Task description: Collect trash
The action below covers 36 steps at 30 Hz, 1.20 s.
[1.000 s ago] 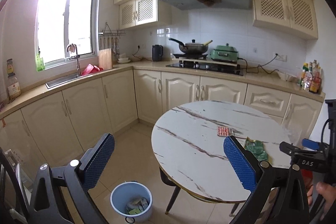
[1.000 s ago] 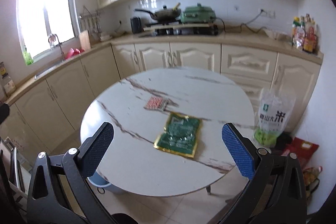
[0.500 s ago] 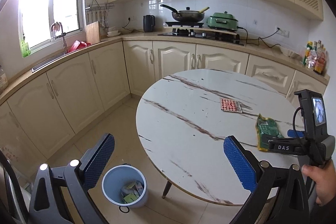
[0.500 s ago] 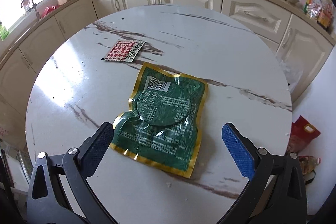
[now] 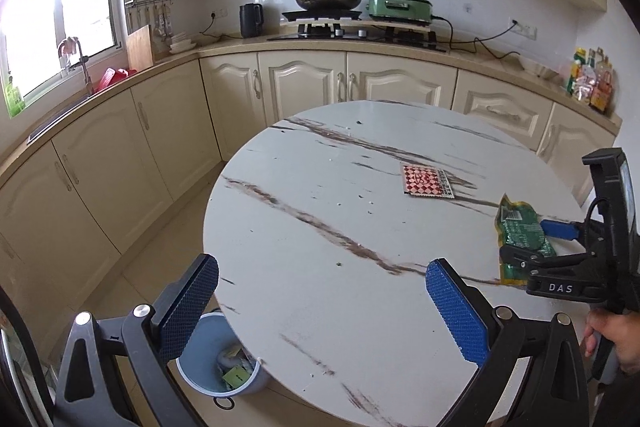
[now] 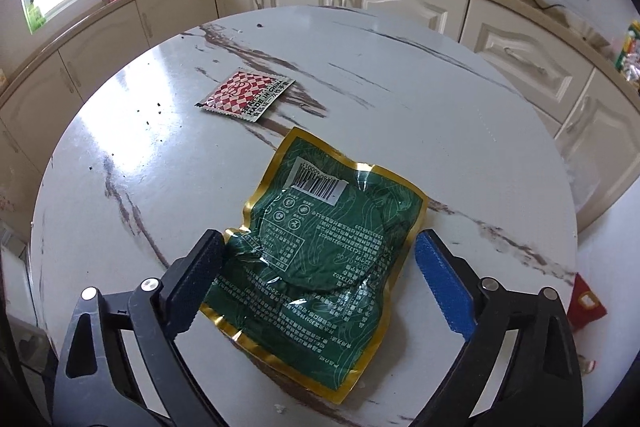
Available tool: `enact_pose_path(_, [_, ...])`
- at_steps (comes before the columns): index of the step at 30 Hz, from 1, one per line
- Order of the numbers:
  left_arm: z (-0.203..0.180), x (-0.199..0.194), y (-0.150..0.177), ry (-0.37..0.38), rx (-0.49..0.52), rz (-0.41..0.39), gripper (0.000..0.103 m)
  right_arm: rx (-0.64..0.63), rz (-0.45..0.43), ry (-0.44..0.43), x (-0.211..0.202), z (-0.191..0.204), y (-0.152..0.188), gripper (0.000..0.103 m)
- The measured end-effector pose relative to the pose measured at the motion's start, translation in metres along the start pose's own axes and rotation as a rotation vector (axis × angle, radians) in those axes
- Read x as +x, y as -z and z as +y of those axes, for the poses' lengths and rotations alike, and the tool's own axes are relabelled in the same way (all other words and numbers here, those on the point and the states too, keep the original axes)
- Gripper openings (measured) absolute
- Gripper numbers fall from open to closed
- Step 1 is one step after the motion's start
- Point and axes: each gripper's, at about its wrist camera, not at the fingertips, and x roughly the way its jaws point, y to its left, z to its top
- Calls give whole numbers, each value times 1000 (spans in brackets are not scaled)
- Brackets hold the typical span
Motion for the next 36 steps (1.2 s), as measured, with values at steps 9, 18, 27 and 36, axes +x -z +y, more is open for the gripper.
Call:
enact_pose_path(9, [-13, 30, -13, 43, 20, 21, 102, -14, -49, -69, -12, -20, 10, 59])
enact_pose_path(18, [-33, 52, -21, 79, 62, 55, 102, 37, -123, -138, -27, -46, 6, 20])
enact_pose_path(27, [-44, 61, -30, 66, 56, 51, 102, 175, -96, -163, -22, -70, 5, 47])
enact_pose_path(36, [-25, 51, -26, 57, 31, 31, 102, 135, -48, -77, -25, -5, 1, 103])
